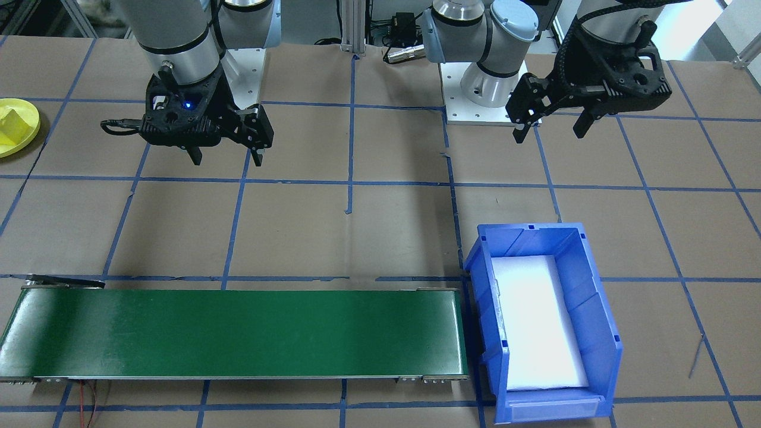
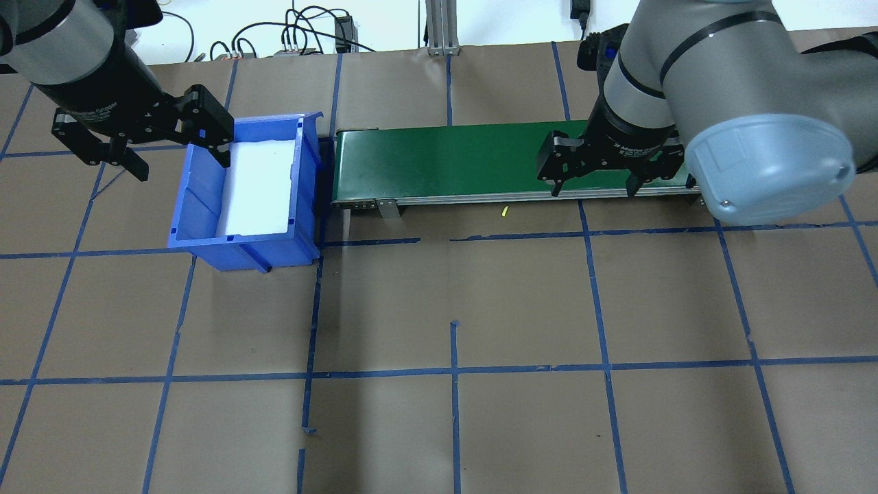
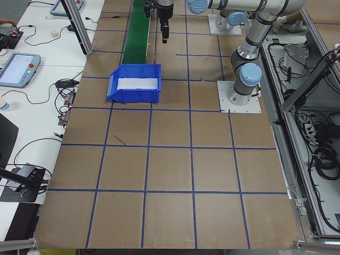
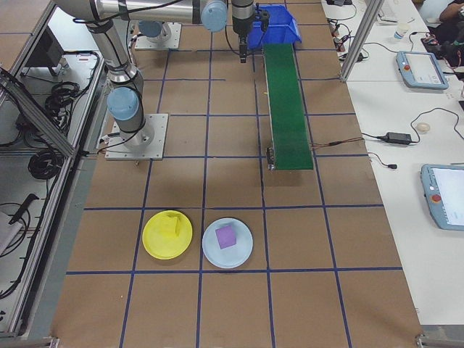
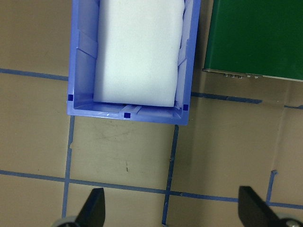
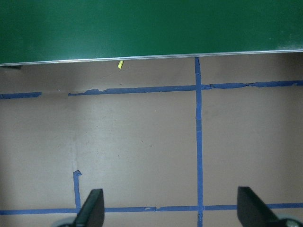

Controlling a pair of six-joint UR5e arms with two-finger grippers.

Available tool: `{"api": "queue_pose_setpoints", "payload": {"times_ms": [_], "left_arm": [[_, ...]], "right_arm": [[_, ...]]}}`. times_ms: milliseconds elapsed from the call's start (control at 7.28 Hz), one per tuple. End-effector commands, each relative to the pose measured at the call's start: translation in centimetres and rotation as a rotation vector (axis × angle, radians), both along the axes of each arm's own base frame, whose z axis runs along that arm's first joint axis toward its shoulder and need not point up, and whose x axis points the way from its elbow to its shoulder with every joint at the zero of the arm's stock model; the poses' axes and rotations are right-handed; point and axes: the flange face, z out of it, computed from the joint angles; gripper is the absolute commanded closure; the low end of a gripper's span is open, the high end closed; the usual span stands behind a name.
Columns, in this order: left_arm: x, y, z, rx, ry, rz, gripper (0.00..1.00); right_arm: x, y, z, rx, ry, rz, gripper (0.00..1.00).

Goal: Move block left to right into plate

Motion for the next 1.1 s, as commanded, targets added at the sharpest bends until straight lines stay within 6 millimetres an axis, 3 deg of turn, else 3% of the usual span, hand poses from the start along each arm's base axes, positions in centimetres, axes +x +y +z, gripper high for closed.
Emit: {"api": "queue_pose_setpoints", "payload": {"times_ms": [0,275,962], "left_arm": [[0.1,0.0,0.0,0.0,0.0,0.001,0.0],[0.0,0.0,0.0,0.0,0.0,0.0,0.0],[0.0,0.0,0.0,0.0,0.0,0.0,0.0]], "right_arm": [[-1.2,-0.6,0.4,-0.012,0.02,-0.01,0.0],[-3.2,-1.2,0.3,-0.012,0.071,-0.035,0.0],[-3.5,-1.1,0.2,-0.007,0.071,-0.027,0.0]]}}
